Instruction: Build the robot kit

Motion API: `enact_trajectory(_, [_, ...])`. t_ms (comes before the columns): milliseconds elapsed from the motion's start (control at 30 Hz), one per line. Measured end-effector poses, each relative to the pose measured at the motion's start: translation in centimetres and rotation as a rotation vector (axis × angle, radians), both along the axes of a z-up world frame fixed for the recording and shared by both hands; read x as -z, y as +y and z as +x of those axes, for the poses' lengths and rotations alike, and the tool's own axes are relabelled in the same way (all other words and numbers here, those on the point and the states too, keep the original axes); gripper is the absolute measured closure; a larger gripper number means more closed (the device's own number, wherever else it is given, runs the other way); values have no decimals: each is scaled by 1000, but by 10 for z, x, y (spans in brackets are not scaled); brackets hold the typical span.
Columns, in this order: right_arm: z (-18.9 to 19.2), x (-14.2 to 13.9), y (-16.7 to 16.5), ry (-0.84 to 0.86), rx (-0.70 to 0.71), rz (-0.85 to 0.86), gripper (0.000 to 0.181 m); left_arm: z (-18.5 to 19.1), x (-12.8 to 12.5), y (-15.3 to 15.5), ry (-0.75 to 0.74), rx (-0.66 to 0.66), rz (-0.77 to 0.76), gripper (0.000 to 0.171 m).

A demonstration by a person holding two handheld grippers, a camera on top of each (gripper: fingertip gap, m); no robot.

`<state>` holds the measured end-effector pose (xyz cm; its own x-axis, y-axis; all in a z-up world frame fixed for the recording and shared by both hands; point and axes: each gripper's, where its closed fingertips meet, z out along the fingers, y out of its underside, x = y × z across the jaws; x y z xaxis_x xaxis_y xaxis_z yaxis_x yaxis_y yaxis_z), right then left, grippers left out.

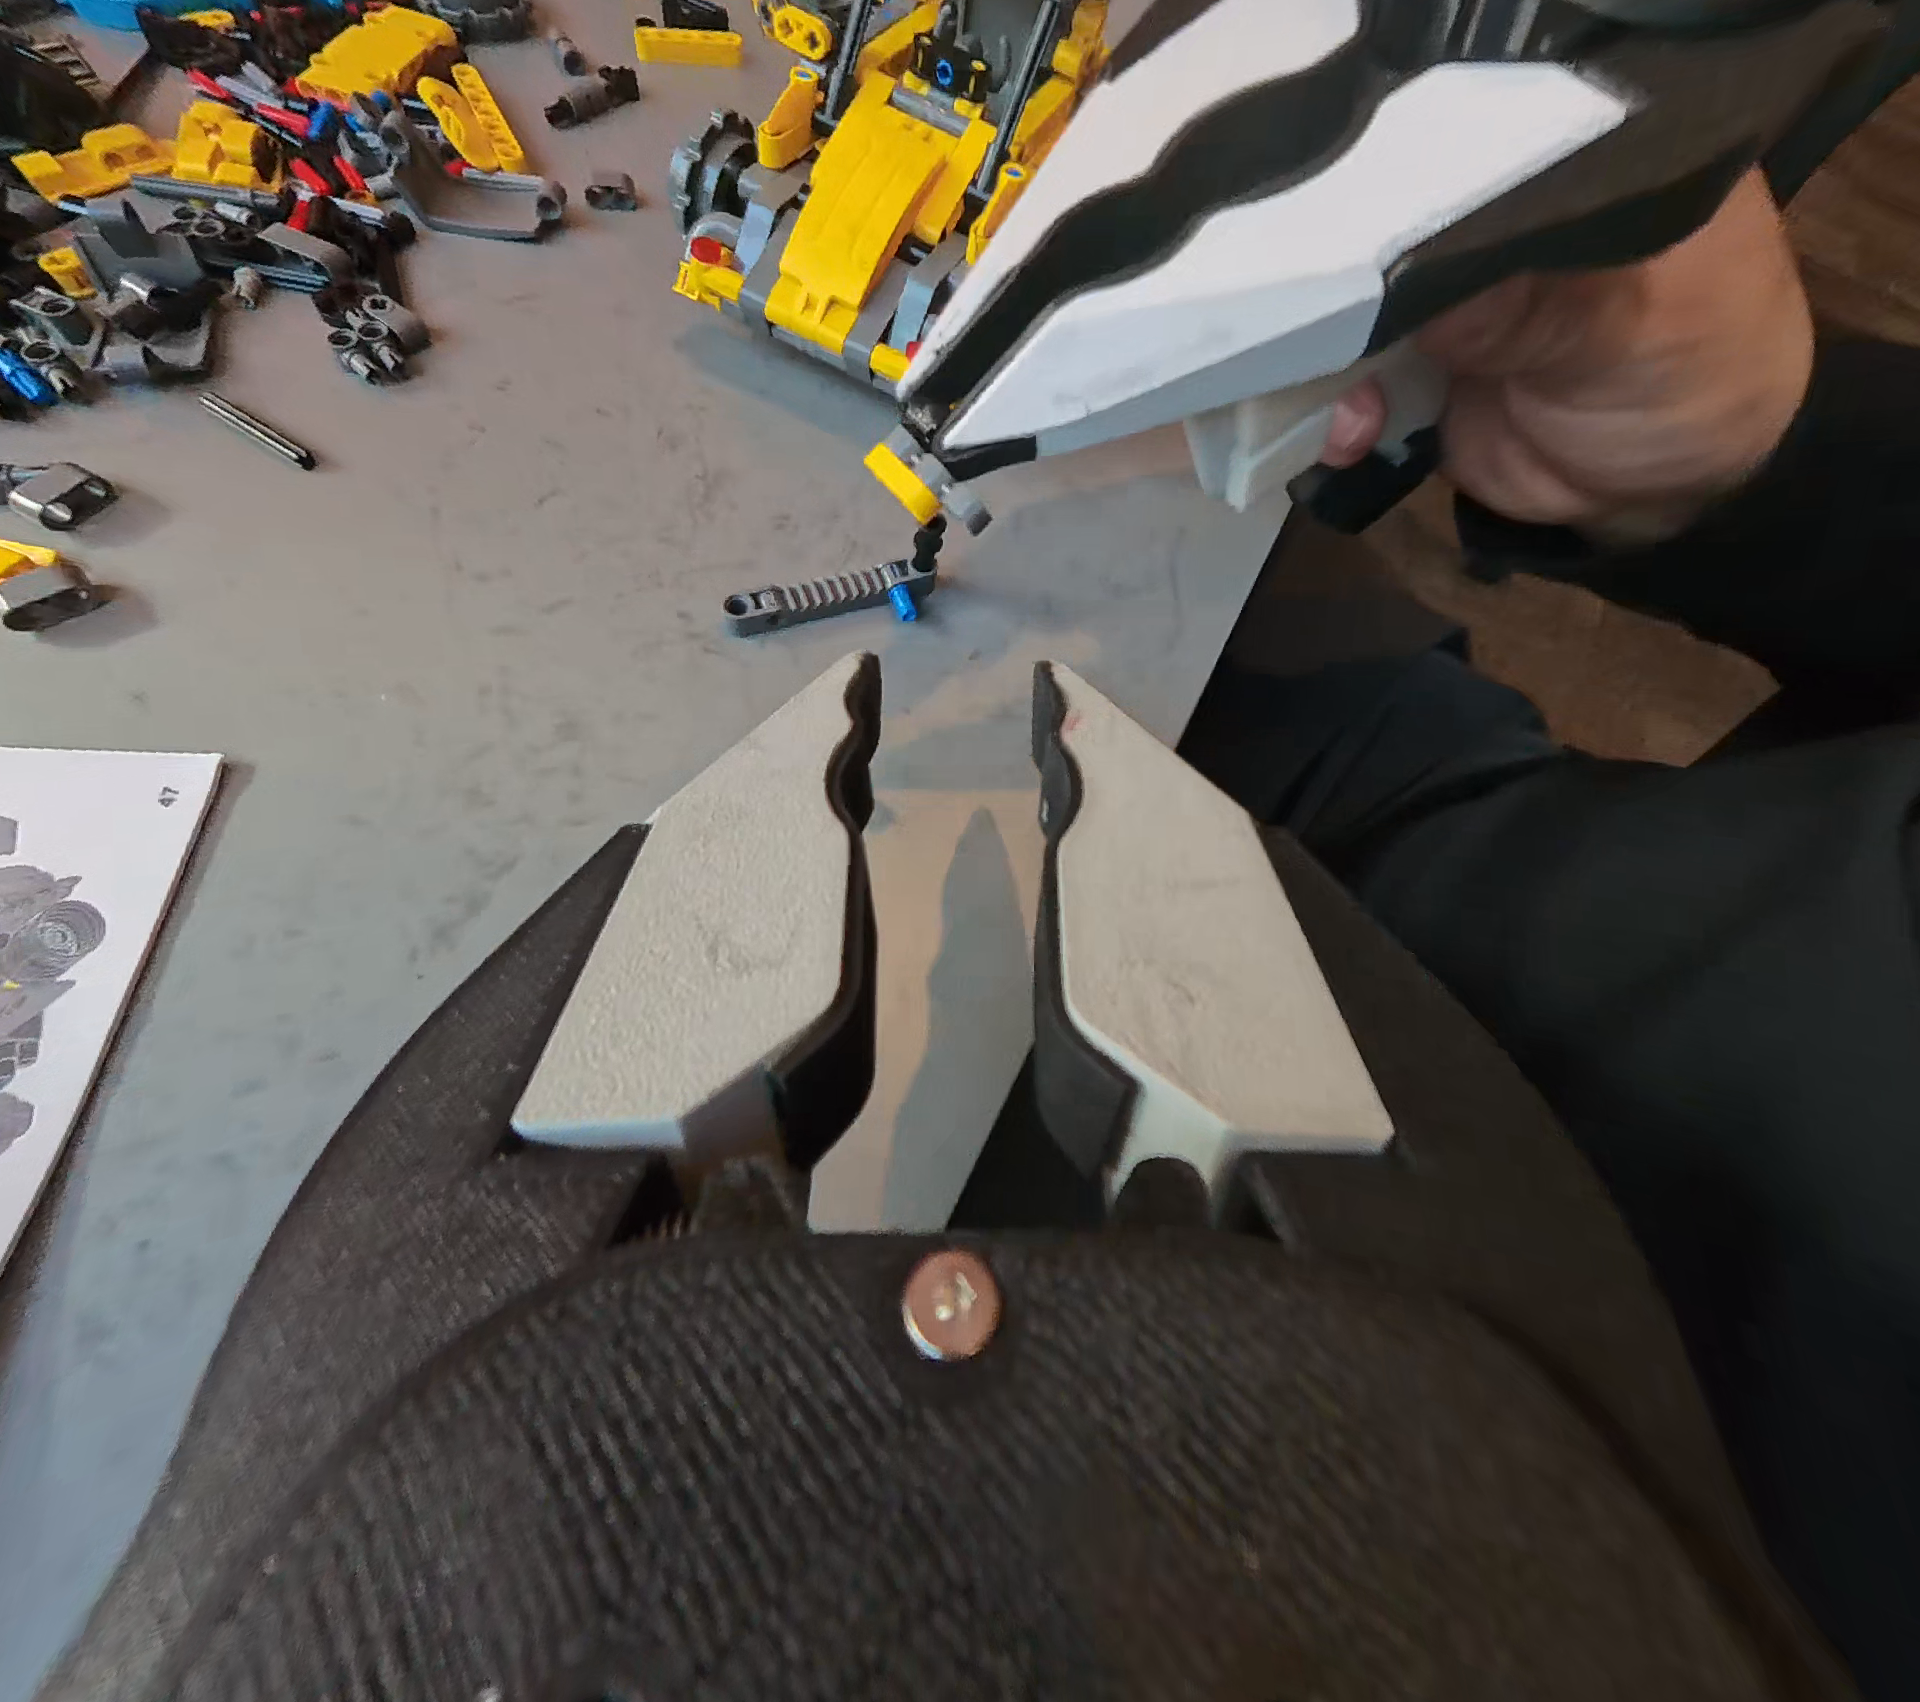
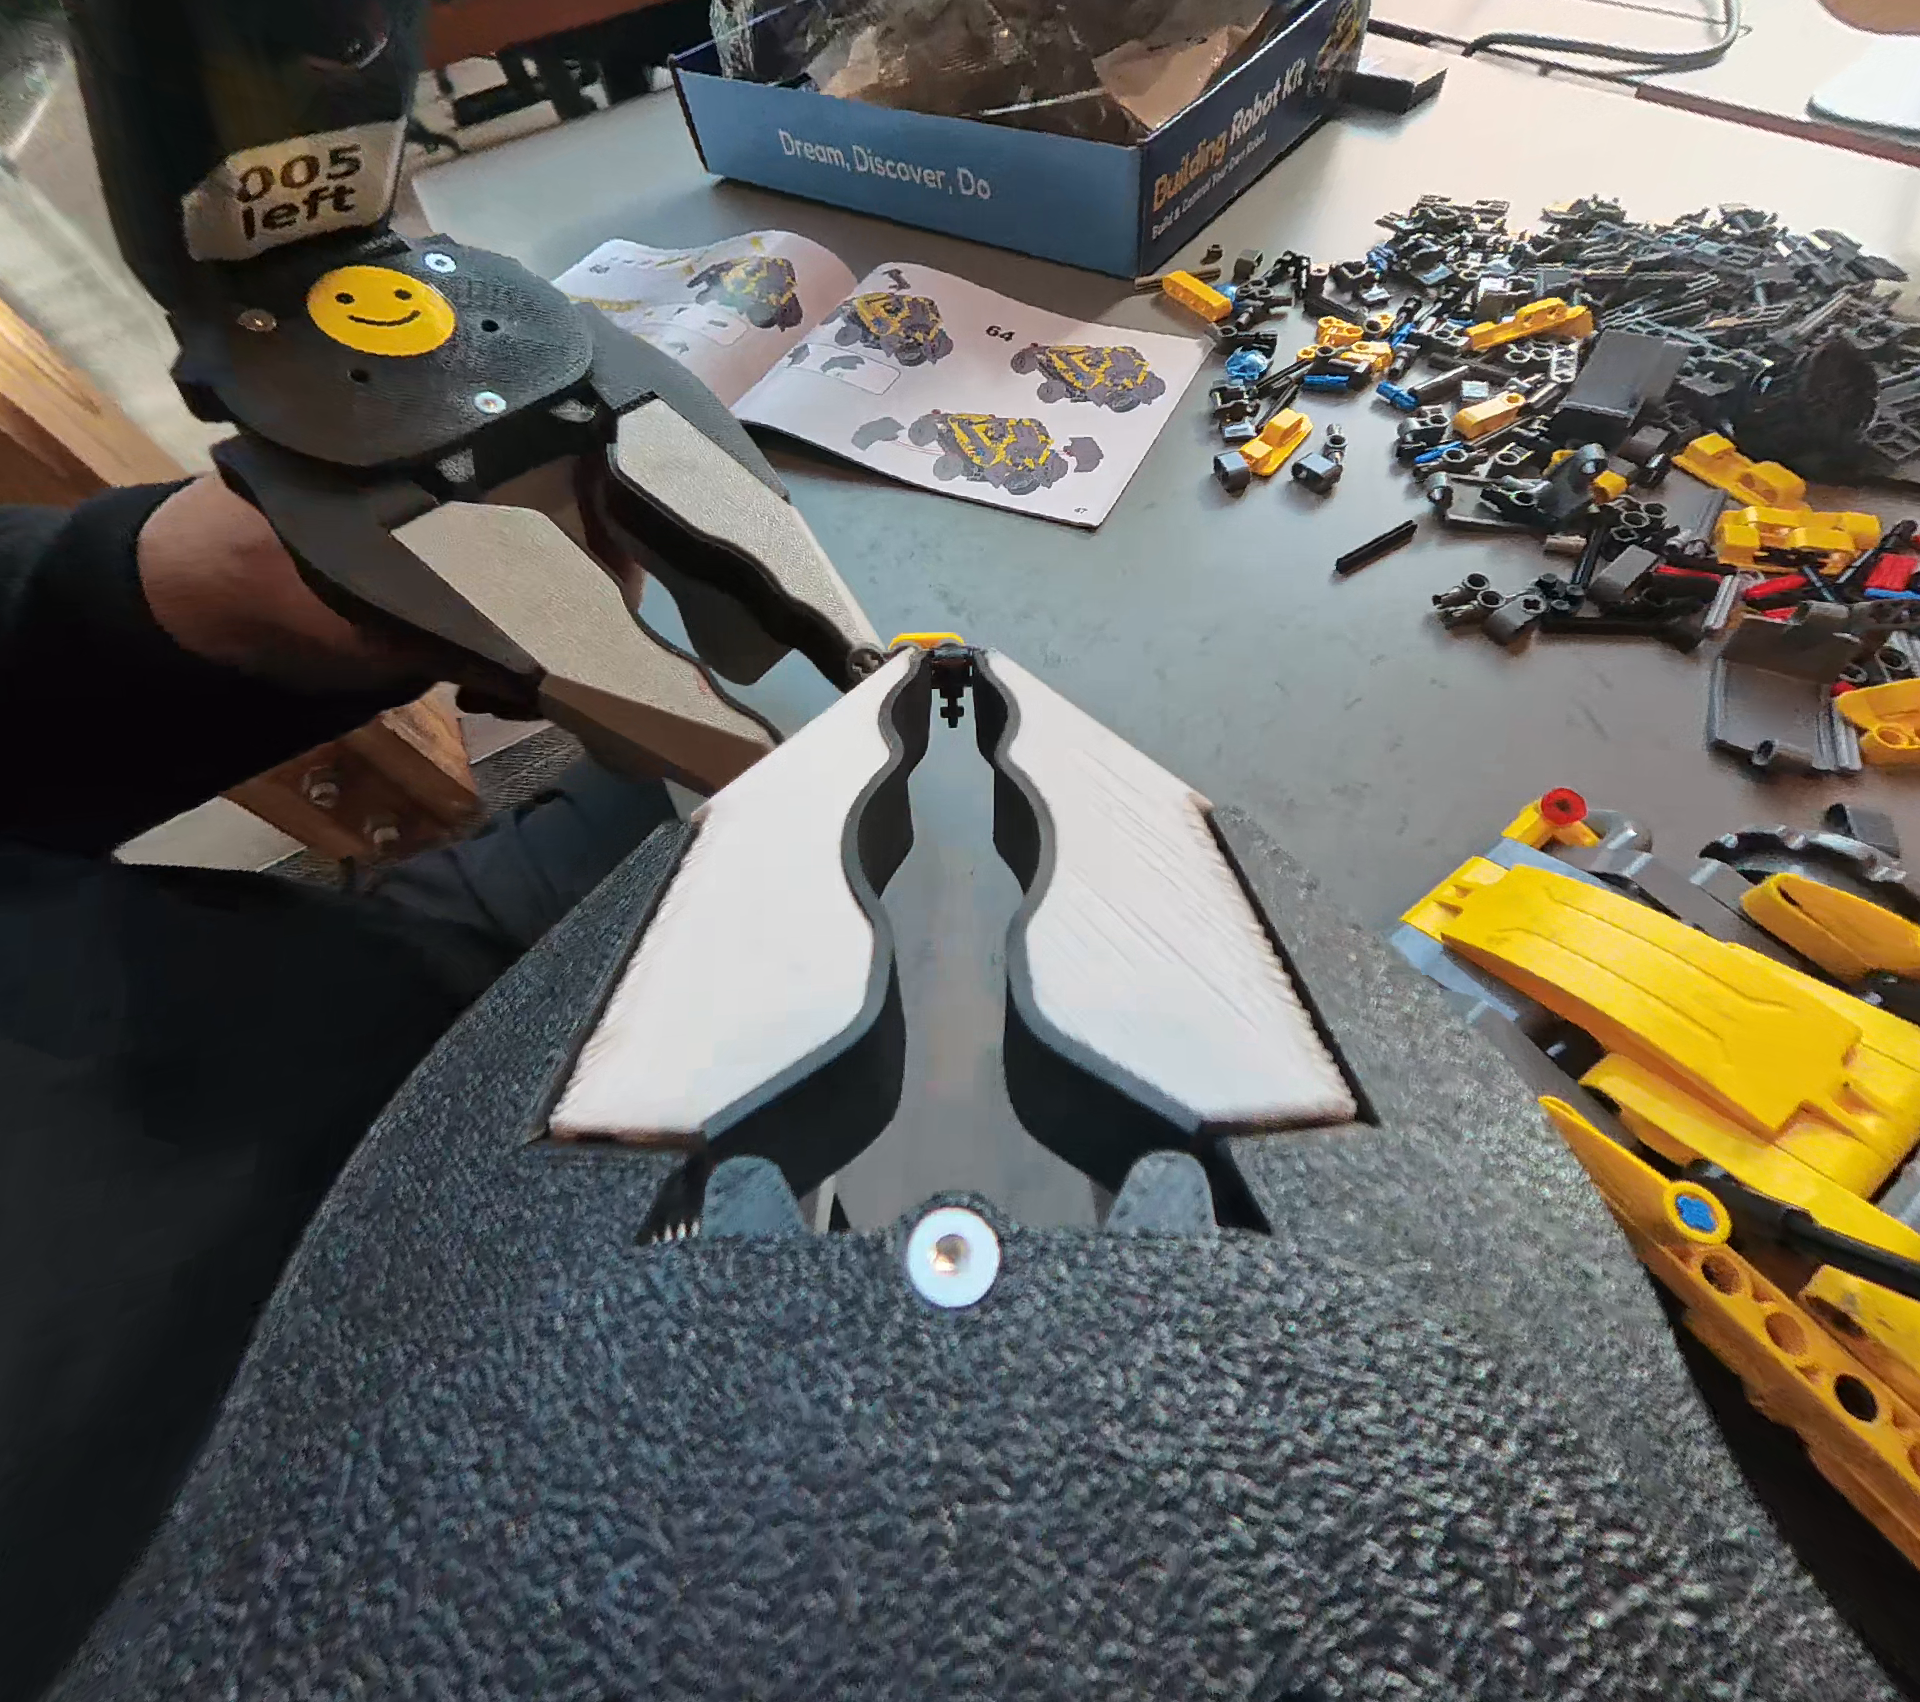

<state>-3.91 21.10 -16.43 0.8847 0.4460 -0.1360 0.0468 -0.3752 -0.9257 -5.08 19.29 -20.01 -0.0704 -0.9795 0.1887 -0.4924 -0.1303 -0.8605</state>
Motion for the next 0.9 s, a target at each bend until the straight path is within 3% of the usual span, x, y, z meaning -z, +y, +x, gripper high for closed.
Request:
enact_trajectory(167, [2, 6, 2, -127, 57, 56, 174, 3, -16, -3, -79, 5, -100, 144])
enact_trajectory(300, [-2, 10, 1, -200, 75, 88, 174, 3, -19, 12, -95, -62, -59, 148])
enact_trajectory(900, [-16, 26, -2, -284, 24, 97, 167, -7, -1, 6, -59, 18, -103, 163])
